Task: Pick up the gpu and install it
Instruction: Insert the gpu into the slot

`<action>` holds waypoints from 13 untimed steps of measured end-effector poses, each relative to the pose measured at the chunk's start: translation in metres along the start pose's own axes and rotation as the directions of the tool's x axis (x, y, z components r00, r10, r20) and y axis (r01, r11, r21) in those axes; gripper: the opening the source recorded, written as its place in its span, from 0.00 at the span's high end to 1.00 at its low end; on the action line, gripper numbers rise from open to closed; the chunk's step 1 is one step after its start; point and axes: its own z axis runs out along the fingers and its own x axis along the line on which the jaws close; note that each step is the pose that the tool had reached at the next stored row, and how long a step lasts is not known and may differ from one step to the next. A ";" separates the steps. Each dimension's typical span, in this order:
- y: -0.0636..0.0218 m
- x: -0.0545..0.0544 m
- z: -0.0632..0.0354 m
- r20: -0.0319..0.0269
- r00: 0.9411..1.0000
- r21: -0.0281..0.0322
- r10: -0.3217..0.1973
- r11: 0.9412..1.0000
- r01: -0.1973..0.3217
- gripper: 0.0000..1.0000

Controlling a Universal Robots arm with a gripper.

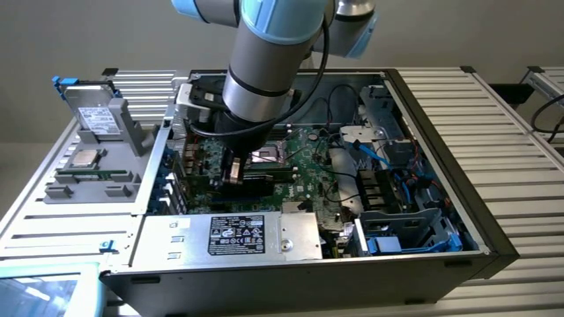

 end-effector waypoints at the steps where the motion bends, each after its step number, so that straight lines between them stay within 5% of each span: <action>1: 0.0001 0.000 -0.0002 0.000 1.000 -0.001 0.000 1.000 0.000 0.72; 13: -0.0002 0.000 -0.0003 0.000 1.000 -0.009 0.000 1.000 0.000 0.72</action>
